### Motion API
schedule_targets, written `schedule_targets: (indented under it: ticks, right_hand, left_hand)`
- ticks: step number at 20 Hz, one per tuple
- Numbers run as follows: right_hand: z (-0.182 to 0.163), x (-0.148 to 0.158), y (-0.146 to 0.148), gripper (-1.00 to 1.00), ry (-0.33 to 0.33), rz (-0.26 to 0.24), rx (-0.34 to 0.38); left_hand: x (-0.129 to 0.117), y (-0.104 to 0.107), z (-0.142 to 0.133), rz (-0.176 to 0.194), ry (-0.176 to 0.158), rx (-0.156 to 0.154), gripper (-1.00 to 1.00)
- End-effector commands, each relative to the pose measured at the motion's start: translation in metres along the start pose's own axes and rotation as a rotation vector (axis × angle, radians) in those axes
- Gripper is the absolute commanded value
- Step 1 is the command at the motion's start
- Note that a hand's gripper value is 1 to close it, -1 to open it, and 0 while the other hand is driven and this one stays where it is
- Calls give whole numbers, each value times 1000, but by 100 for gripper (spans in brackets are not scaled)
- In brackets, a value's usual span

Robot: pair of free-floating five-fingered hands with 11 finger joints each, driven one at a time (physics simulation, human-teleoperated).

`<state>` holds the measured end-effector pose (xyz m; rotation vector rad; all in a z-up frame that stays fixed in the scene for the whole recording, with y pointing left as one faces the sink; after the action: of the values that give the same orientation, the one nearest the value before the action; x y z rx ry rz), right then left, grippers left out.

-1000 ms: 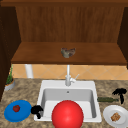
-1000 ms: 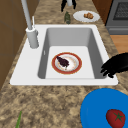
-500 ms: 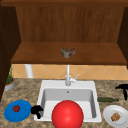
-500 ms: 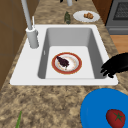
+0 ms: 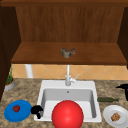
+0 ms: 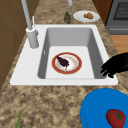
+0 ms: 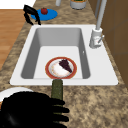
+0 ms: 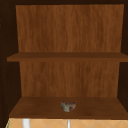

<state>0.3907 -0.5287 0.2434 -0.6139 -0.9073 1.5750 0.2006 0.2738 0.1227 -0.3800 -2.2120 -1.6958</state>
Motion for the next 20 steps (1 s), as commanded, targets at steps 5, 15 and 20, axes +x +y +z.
schedule_targets:
  ticks: [5,15,20]
  right_hand:
    - [16,7,1,-100,-5,17,-8]
    - [70,22,26,-100,-1,16,-55]
    - [94,32,55,-100,-8,22,-53]
  left_hand:
    - [0,0,0,0,0,0,0]
    - [0,0,0,0,0,0,0]
    - [0,0,0,0,0,0,0]
